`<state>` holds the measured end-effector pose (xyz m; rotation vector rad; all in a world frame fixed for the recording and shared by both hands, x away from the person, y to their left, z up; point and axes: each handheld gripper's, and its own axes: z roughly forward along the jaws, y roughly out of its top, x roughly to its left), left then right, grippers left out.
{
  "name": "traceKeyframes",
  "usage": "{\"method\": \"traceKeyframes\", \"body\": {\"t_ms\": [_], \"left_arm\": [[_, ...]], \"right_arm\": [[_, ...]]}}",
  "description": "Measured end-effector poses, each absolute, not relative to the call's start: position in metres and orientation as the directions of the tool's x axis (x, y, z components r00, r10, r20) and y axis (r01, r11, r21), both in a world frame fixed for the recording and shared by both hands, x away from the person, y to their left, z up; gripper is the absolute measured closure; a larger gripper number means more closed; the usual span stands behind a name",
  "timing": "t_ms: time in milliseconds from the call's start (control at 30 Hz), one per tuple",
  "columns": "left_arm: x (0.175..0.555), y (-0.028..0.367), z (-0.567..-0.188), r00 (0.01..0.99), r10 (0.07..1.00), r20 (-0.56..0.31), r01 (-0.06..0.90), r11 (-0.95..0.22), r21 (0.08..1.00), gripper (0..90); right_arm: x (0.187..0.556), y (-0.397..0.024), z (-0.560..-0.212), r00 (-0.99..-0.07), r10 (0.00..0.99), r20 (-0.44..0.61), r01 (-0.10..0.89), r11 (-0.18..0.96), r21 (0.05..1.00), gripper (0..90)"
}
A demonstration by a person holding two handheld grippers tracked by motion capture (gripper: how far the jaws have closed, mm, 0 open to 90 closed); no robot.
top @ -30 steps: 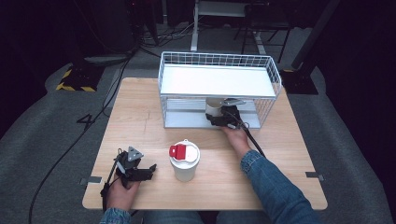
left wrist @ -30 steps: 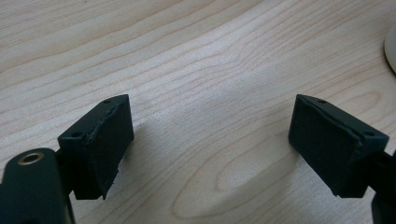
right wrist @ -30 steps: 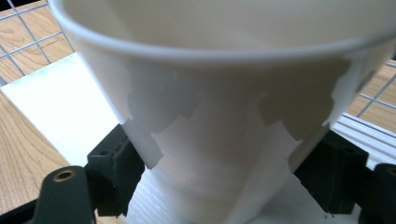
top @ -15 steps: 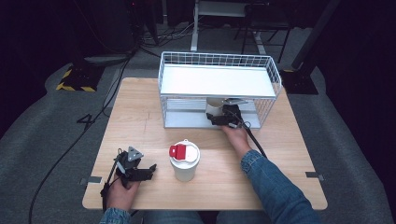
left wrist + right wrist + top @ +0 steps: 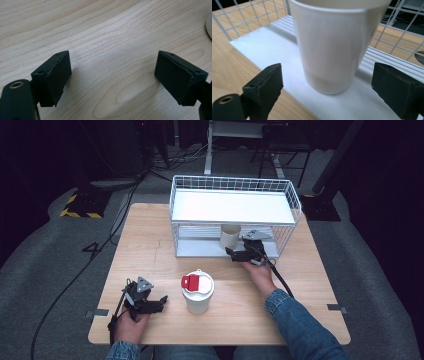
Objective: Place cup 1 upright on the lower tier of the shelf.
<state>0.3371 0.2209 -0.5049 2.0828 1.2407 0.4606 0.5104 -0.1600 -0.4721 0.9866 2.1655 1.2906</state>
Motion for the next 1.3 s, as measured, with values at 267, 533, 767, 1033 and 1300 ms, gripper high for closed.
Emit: {"method": "traceKeyframes", "body": {"t_ms": [267,533,767,1033,1300], "left_arm": [[0.338,0.221,-0.505,0.488,0.872,-0.027,0.639,-0.336,0.692,14.5],[0.338,0.220,-0.505,0.485,0.874,-0.028,0.641,-0.333,0.691,14.3],[0.344,0.218,-0.505,0.484,0.875,-0.032,0.641,-0.330,0.693,14.0],[0.348,0.218,-0.504,0.500,0.865,-0.025,0.635,-0.348,0.689,14.2],[0.347,0.217,-0.505,0.489,0.872,-0.026,0.639,-0.338,0.691,14.7]], "right_arm": [[0.484,-0.179,-0.450,-0.681,0.732,0.022,0.354,0.302,0.885,11.1],[0.455,-0.203,-0.432,-0.702,0.712,-0.014,0.345,0.356,0.869,11.2],[0.433,-0.228,-0.424,-0.695,0.719,0.000,0.350,0.339,0.873,10.5],[0.413,-0.258,-0.421,-0.691,0.722,0.014,0.355,0.323,0.877,10.4],[0.394,-0.288,-0.426,-0.672,0.740,0.032,0.377,0.305,0.874,10.4]]}}
